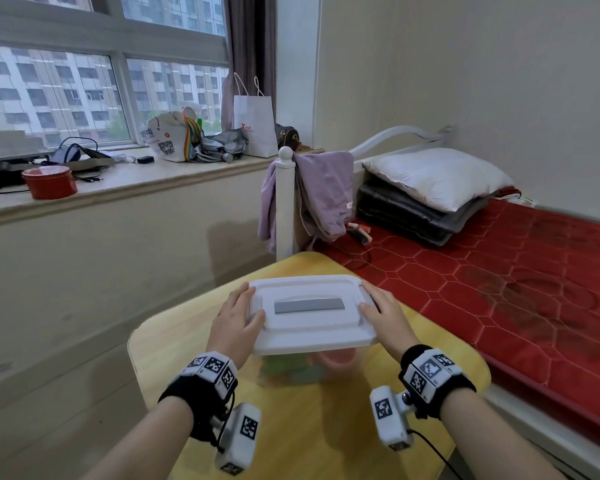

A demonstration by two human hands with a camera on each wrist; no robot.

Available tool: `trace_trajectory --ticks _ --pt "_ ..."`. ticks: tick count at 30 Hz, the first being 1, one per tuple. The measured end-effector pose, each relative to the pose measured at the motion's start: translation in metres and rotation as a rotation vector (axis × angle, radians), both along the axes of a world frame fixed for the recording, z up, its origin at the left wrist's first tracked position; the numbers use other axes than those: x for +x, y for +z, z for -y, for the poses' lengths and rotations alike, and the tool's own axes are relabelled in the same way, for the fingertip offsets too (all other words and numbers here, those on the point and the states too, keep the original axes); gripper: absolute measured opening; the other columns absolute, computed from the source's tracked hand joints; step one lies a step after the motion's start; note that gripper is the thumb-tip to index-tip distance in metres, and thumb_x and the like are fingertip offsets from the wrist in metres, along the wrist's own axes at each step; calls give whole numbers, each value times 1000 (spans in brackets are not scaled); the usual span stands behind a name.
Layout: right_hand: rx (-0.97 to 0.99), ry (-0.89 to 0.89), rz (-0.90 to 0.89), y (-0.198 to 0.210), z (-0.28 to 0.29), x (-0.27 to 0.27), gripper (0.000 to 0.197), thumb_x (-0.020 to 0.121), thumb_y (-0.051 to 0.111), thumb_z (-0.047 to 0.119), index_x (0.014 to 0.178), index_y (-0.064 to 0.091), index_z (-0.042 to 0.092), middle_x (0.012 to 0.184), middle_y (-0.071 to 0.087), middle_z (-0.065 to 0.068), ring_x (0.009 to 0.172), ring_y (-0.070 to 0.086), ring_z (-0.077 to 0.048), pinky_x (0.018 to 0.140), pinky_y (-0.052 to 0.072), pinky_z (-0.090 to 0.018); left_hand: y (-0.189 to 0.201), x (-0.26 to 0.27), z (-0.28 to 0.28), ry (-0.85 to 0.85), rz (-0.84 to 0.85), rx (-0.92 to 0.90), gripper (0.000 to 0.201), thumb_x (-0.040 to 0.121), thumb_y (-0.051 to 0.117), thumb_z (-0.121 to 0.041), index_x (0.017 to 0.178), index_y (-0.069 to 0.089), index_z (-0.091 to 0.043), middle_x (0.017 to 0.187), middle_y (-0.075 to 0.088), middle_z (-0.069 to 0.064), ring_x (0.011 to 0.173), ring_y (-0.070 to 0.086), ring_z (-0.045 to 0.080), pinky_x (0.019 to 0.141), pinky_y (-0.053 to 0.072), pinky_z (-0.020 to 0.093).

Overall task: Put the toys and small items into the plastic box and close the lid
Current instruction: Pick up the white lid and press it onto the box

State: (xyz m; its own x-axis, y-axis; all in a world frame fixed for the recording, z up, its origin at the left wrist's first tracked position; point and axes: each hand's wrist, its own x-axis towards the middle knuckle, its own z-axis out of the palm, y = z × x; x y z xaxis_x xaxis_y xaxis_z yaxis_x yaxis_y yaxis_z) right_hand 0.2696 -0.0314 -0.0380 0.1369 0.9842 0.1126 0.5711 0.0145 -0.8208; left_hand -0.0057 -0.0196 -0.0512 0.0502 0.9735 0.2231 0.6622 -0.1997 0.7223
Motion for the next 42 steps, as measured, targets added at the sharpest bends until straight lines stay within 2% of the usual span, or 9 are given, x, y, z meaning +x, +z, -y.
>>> trace_trajectory --ticks 6,10,12,17,21,29,32,37,42 --pt "-18 -28 -223 -1 -1 -2 54 94 47 23 147 38 25 150 38 -2 130 41 -14 108 31 -30 3 1 0 114 81 -48 63 89 48 -33 149 32 -25 151 36 -1 139 31 20 115 25 45" --pt "-105 -120 -532 0 5 -5 74 95 54 18 155 12 23 154 34 -1 135 43 -23 103 41 -36 9 3 -5 204 728 -316 89 86 67 -23 155 11 -29 156 26 5 137 38 27 110 36 48" --pt "-110 -214 -629 -2 4 -5 78 91 61 18 154 15 14 154 34 -6 132 45 -27 107 40 -42 12 7 -7 262 821 -390 83 88 66 -17 154 16 -15 154 32 8 131 46 30 106 41 47" --pt "-6 -276 -532 -4 1 -15 39 85 63 15 123 59 19 133 60 -8 116 60 -27 103 46 -48 14 13 -9 330 618 -253 35 82 68 -16 114 65 -4 110 70 15 97 66 34 91 53 48" --pt "12 -272 -379 -1 1 -20 39 86 58 17 124 61 17 119 67 -3 108 63 -24 99 49 -47 23 24 0 366 403 -164 34 90 59 -14 122 62 -5 119 66 12 107 60 32 85 42 30" --pt "30 -257 -74 10 2 -24 37 96 46 13 132 55 11 120 64 -7 104 58 -21 86 42 -28 28 31 -3 396 227 -110 30 96 50 -13 122 60 -4 121 65 14 110 58 32 80 34 24" --pt "21 -253 93 14 2 -26 37 99 43 13 134 52 5 123 63 -15 116 58 -32 94 46 -36 28 31 -5 386 184 -97 28 96 50 -14 121 61 -5 119 66 14 109 58 31 81 38 25" --pt "7 -266 218 15 -4 -27 33 99 41 15 128 55 11 113 67 -14 101 63 -29 84 49 -34 25 30 -12 383 110 -100 13 96 48 -14 99 60 -10 108 68 14 101 60 34 83 45 32" --pt "-11 -260 292 13 -8 -25 33 99 39 17 128 54 13 108 68 -13 97 64 -30 79 51 -35 27 33 -13 390 41 -91 26 99 43 -12 117 61 -9 112 67 14 103 60 33 84 45 33"
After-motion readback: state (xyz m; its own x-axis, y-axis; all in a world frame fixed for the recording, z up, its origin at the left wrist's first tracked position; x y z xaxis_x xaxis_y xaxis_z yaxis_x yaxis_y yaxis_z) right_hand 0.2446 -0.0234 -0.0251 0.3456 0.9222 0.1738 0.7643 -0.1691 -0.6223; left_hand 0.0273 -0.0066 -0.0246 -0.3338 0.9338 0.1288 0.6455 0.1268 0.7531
